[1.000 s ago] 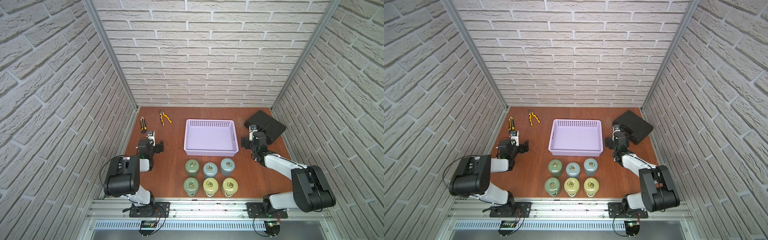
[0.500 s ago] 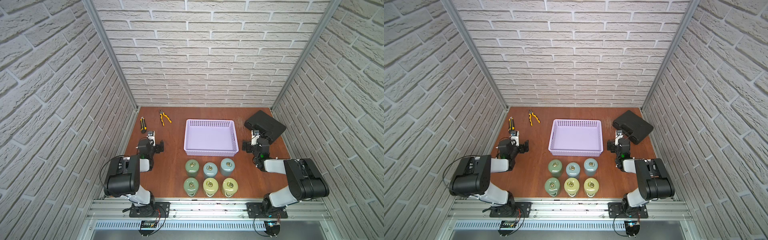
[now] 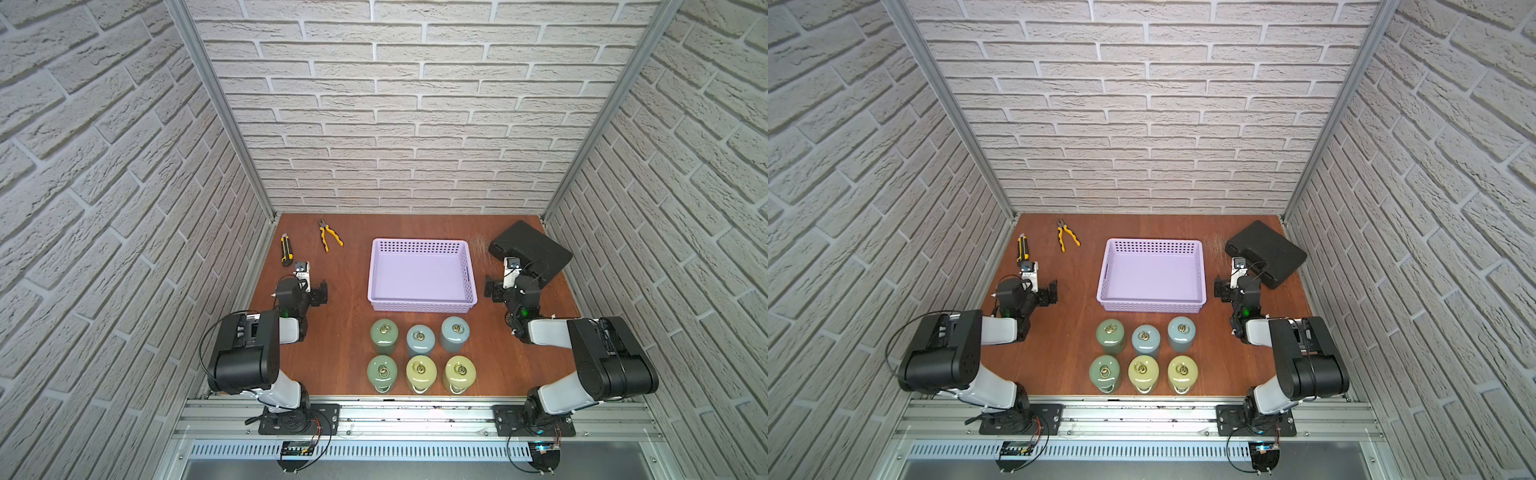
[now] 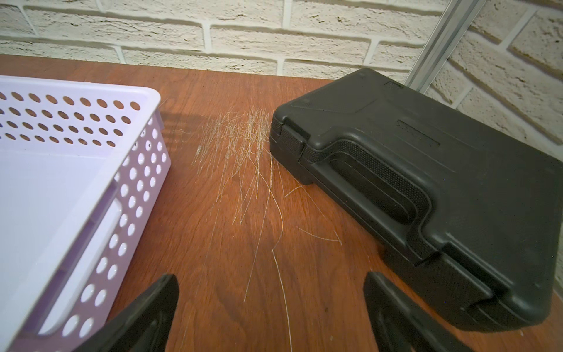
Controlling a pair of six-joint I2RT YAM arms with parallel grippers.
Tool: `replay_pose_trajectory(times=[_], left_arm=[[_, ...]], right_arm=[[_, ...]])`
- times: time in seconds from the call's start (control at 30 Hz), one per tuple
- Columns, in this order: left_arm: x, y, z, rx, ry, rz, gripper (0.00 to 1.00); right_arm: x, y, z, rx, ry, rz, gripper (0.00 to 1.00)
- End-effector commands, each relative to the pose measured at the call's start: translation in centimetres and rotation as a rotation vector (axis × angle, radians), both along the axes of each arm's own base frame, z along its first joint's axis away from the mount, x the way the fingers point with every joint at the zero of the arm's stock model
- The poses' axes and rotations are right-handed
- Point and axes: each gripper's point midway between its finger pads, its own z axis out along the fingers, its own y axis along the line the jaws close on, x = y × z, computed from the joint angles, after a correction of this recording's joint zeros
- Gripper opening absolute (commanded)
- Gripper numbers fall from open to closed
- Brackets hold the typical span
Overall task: Take the tea canister out of the basket
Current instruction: Reset both arms
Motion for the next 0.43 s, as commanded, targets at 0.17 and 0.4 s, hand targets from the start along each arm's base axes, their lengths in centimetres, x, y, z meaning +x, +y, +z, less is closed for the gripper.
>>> replay_pose_trajectory(times=[0.17, 0.4], left_arm=[[0.9, -0.1, 1.8, 0.015, -0.065, -0.008, 0.98], [0.9, 0.0, 1.9, 0.012, -0.070, -0.008, 0.98]], right_arm=[[0.2, 0.0, 1.0, 0.005, -0.048, 0.002, 0.99], [0.2, 1.1, 1.0, 0.010, -0.049, 0.072, 0.99]])
